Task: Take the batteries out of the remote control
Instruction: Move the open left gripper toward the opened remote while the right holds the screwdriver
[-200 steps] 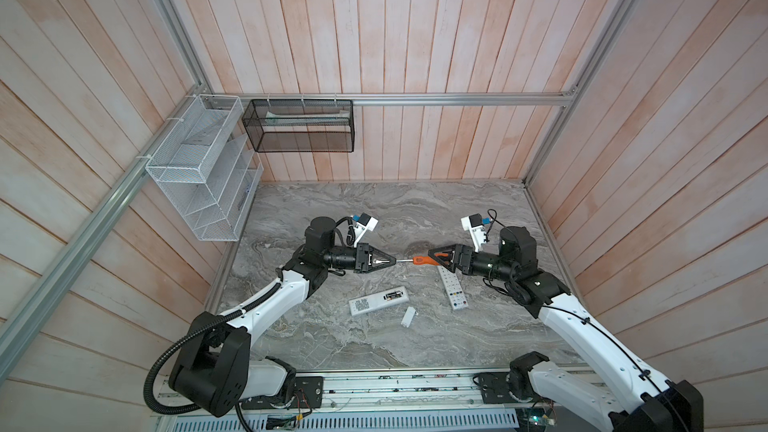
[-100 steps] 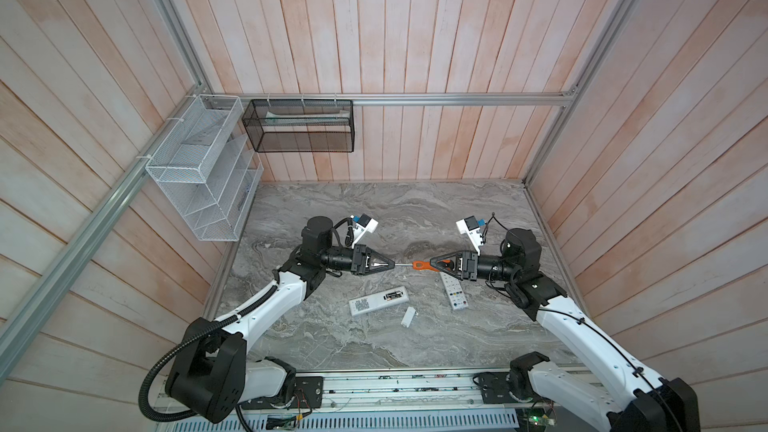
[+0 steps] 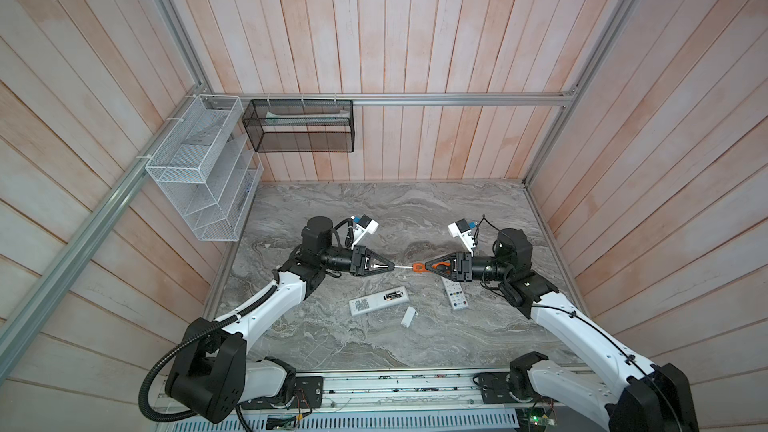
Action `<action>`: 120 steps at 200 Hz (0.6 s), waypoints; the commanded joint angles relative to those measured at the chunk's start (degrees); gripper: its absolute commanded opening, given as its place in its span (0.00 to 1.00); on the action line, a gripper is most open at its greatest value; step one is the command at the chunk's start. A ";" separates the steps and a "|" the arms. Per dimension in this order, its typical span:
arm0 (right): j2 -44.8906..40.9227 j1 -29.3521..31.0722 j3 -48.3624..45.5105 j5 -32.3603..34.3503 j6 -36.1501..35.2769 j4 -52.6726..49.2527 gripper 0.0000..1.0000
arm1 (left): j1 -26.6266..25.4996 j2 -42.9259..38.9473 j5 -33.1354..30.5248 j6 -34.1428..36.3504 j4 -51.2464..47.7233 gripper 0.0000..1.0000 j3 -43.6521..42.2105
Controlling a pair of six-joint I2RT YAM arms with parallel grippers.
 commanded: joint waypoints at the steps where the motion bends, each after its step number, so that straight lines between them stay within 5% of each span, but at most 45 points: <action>1: 0.01 0.42 0.58 -0.05 0.02 1.47 0.53 | 0.34 -0.70 0.99 1.65 0.02 0.00 1.04; 86: -0.30 0.45 0.23 0.81 -0.43 1.25 0.18 | 0.35 -0.14 1.26 2.87 -1.67 0.00 1.57; 120: -0.96 0.39 0.26 2.45 -1.48 -0.15 0.11 | 1.97 0.31 1.24 3.89 -3.91 0.01 1.77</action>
